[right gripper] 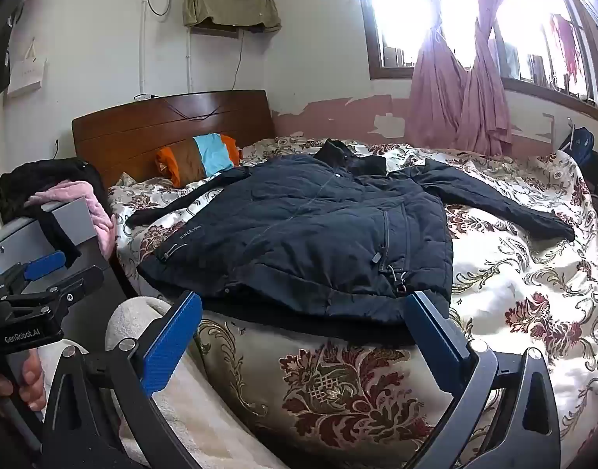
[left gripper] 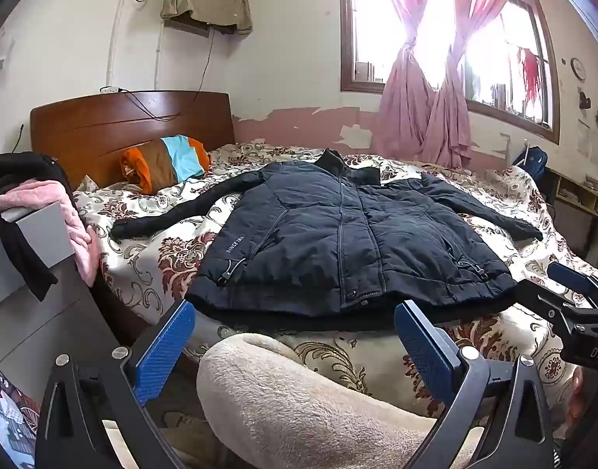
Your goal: Fold large clothes
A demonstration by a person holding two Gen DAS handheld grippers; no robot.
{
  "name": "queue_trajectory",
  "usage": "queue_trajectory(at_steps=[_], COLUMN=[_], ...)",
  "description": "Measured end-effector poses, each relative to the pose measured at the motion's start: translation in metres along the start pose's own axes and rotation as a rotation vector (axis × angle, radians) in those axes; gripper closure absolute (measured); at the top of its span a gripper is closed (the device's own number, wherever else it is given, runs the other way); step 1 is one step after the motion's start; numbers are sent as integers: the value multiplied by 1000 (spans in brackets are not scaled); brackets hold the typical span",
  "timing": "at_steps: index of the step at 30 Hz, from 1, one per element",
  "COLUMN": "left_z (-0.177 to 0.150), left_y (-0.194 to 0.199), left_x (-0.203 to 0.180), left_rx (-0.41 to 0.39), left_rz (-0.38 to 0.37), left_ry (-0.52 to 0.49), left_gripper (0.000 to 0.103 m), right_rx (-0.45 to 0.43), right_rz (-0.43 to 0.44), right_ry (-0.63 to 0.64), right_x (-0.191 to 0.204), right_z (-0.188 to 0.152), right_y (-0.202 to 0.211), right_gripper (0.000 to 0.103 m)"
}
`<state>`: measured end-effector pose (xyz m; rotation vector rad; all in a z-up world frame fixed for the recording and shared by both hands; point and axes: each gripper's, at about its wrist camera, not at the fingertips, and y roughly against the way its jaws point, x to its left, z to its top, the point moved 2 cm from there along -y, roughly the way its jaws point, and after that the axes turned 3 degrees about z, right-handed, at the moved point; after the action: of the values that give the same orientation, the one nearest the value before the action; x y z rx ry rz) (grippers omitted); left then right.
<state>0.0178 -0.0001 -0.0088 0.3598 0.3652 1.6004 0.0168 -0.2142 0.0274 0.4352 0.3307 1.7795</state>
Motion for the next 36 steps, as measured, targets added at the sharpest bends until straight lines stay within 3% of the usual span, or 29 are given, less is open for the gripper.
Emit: queue_trajectory(at_steps=[36], left_z=[5], left_y=[3], left_x=[-4], left_rx=[-4], left_rz=[0], left_ry=[-8], left_gripper=[0], right_rx=[10], right_rz=[3], right_ry=[-12], right_x=[-1], right_z=[-2], right_y=[-1], right_gripper=[1])
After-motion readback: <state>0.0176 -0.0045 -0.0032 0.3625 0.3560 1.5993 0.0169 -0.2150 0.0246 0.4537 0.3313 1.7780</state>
